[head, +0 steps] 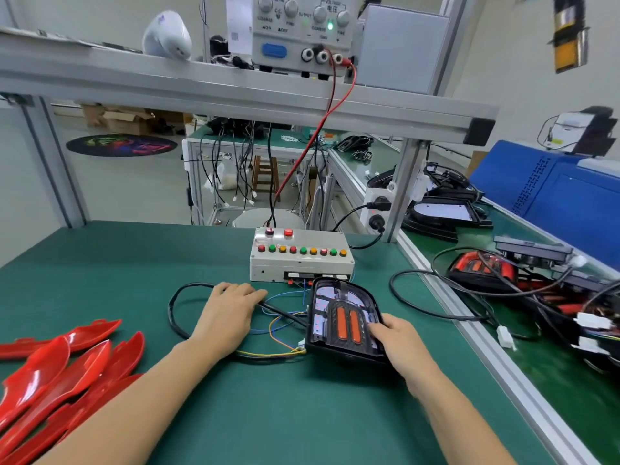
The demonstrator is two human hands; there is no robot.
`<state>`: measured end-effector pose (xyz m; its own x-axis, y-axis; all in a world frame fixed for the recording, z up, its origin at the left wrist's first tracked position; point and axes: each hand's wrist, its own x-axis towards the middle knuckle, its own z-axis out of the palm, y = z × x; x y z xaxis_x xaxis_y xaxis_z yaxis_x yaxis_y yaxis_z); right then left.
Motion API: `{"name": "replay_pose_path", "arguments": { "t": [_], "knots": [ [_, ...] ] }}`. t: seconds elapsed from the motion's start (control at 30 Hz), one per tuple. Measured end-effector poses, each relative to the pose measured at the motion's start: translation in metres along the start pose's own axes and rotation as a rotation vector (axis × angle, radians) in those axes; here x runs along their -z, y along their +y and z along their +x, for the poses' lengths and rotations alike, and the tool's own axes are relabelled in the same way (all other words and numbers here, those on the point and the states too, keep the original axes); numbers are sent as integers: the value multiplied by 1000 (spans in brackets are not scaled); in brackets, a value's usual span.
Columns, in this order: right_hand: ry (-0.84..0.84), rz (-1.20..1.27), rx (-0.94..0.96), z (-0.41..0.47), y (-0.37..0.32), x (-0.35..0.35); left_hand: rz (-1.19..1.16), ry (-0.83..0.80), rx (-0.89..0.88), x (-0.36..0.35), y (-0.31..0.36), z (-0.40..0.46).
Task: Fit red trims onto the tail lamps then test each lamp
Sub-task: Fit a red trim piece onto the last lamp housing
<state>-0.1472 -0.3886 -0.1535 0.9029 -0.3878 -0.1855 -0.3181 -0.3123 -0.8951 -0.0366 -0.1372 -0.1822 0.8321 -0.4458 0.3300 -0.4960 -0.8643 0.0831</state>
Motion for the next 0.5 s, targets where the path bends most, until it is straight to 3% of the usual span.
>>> {"name": "replay_pose_path", "arguments": {
  "t": [0.2,0.37,0.5],
  "knots": [
    [8,-108,47,7,4,6,-85,-45,19,18,2,1],
    [65,-261,74,9,0,5,37,24,152,43,-5,-4],
    [84,-414,116,7,-12,0,233,-11,315,64,-17,-11]
  ]
}}
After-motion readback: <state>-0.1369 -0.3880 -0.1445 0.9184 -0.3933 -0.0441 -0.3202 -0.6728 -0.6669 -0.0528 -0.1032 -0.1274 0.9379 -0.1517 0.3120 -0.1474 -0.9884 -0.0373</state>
